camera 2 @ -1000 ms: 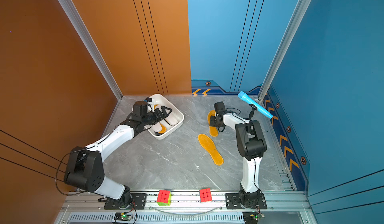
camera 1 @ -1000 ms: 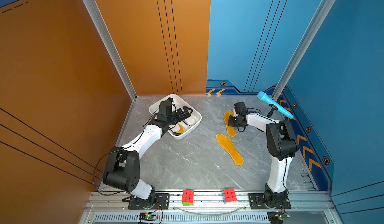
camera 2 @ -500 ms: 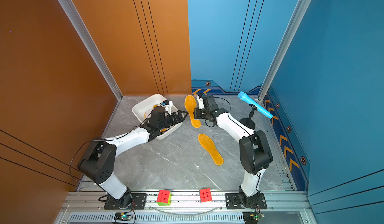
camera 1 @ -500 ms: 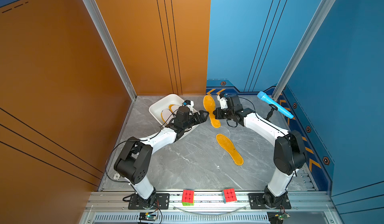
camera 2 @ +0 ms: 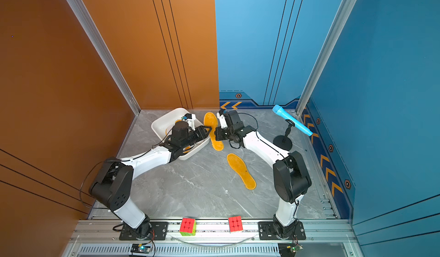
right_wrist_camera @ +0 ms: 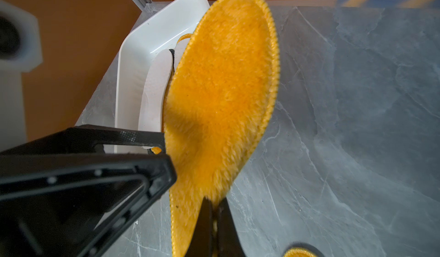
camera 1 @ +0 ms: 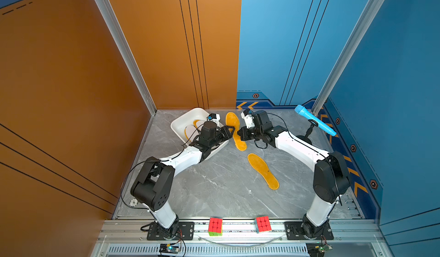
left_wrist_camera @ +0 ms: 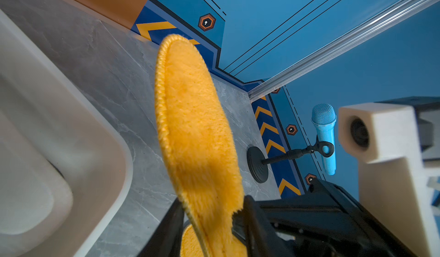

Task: Put the insoles into the storage box
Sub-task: Pick up the insole from the center of the board.

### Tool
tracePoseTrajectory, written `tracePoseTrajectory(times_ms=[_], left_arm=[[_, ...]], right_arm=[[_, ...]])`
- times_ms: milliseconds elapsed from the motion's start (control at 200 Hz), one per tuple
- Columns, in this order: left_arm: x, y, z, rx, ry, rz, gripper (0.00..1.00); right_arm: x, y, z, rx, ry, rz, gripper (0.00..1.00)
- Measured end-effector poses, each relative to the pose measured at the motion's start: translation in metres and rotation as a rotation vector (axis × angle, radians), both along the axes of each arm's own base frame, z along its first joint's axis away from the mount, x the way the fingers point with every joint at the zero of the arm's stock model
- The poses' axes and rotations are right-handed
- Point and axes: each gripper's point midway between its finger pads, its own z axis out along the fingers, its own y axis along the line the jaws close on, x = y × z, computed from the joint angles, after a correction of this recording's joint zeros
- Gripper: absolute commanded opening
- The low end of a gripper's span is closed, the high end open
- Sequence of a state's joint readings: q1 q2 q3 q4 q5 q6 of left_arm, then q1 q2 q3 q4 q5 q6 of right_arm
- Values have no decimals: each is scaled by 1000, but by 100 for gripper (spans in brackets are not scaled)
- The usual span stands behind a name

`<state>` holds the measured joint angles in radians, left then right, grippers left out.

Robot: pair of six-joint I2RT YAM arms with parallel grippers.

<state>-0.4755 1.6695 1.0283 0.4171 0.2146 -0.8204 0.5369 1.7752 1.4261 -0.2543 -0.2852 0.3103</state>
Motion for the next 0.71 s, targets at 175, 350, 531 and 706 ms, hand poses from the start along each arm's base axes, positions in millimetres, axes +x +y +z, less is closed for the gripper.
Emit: tracePoseTrajectory(times_ms=[175,350,531,706], left_arm=[[2,2,1,-5,0,7,28],[2,1,4,-15,-7,1,20],[1,-2,8,-27,-24,-17,0],[1,1,4,-36,-14,-9,0]], right_arm=[[-5,4,11,7,-24,17,0],[-7,4,11,-2,-30,27,0],[-7,4,10,-5,-28,29,0],[-7,4,10,-5,-28,29,2]])
